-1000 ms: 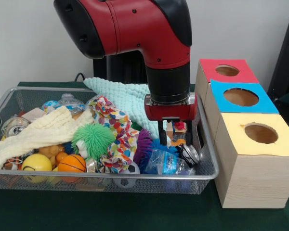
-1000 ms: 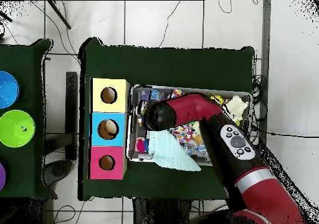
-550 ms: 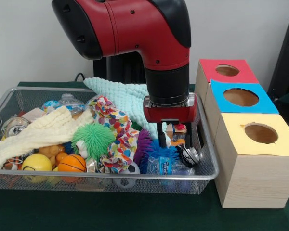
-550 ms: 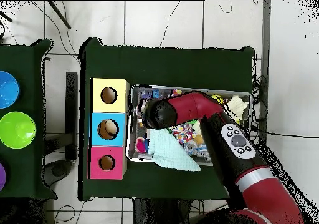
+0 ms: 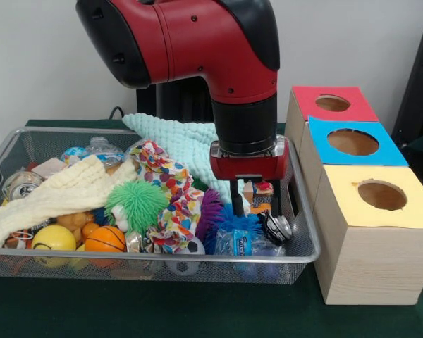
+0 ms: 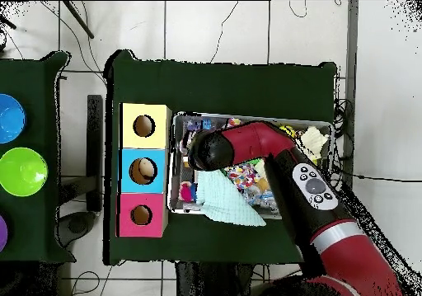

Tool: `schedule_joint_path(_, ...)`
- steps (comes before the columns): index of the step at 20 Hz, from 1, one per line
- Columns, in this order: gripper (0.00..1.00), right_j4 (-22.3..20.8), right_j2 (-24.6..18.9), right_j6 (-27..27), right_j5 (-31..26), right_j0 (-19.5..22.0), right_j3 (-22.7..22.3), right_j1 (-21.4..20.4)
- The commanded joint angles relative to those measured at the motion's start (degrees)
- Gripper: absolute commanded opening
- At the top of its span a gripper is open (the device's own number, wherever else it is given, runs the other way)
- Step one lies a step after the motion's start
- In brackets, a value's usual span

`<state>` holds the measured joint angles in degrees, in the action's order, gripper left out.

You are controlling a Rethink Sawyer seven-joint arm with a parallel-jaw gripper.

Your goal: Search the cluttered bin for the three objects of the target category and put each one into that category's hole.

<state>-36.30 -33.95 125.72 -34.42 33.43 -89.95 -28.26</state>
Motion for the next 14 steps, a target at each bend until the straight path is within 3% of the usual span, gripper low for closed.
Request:
schedule_joint_path(1,1.0,-6.3,-1.6,-18.3,-2.9,0.5,2.9,1.8)
schedule_joint_path(6,1.0,-6.3,-1.2,-17.0,-2.3,0.3,2.8,1.4)
schedule_joint_path(8,1.0,-6.0,0.2,-14.2,-2.3,-0.6,3.4,1.7)
schedule_joint_path(14,1.0,-3.6,8.2,1.7,-1.9,-5.2,4.3,1.9)
